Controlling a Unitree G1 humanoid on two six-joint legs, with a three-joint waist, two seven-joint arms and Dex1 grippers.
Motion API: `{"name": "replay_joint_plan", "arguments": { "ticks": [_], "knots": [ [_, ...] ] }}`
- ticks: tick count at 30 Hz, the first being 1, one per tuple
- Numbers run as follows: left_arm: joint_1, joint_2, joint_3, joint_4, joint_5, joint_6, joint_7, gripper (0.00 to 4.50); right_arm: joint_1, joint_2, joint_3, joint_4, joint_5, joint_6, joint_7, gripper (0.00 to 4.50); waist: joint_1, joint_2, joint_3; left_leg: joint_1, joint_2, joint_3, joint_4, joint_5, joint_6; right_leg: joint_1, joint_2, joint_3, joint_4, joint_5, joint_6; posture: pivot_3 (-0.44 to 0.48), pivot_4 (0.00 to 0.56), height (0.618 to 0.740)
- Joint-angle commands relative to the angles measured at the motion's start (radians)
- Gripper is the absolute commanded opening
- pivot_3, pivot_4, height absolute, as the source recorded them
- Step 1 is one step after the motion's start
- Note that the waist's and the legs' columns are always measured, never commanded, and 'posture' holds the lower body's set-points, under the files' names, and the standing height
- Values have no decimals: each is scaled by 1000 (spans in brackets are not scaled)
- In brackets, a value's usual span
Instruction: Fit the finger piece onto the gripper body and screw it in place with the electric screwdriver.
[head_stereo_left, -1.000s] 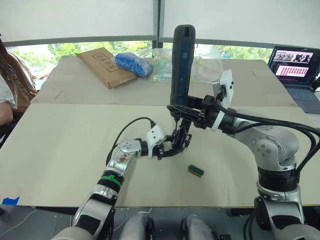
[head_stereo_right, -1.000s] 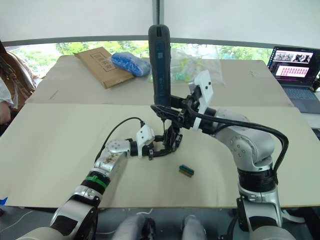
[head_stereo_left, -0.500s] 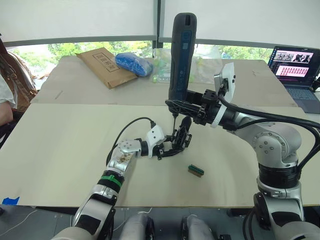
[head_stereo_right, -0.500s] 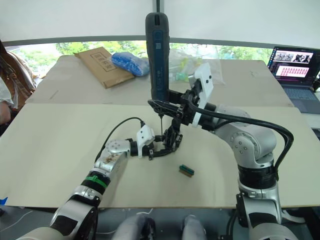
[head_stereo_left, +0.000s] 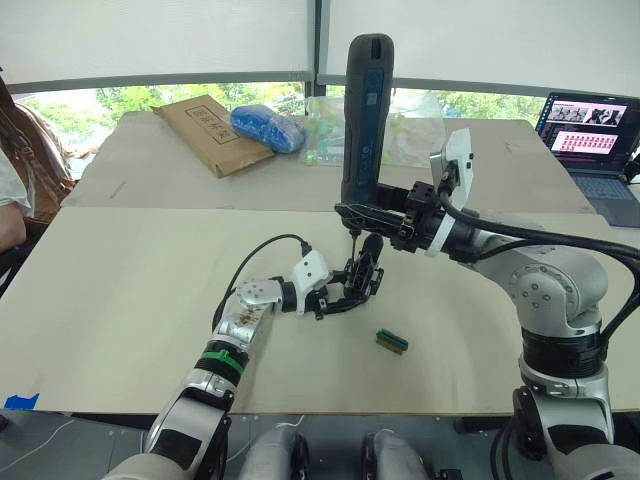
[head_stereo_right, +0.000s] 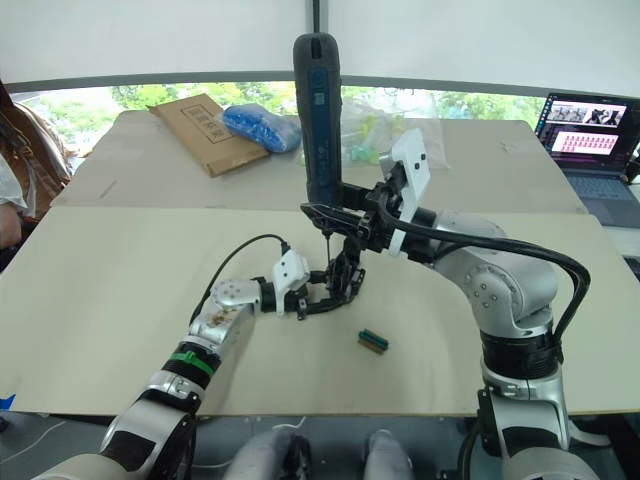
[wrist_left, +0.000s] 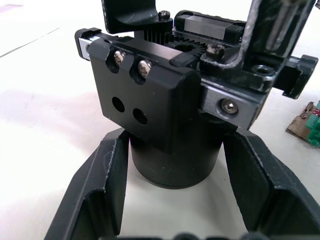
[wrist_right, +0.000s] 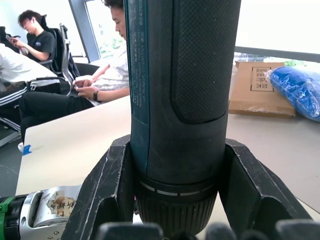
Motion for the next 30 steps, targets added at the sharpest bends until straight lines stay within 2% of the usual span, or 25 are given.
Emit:
{"name": "replay_joint_plan", "arguments": {
  "ticks": [1,30],
  "knots": [
    [-13,-3,-11,-13,3,-19,-2,2301,-12,-2,-19,-49,2,-50,10,1929,0,0,0,0,0,0,0,0,0,0,0,0,0,0,0,0,150,732],
    [-13,-2,-11,-16,3,-19,-2,2301,7,0,-6,-67,-24,-63,43,1929,0,0,0,0,0,0,0,0,0,0,0,0,0,0,0,0,150,732]
  ]
}}
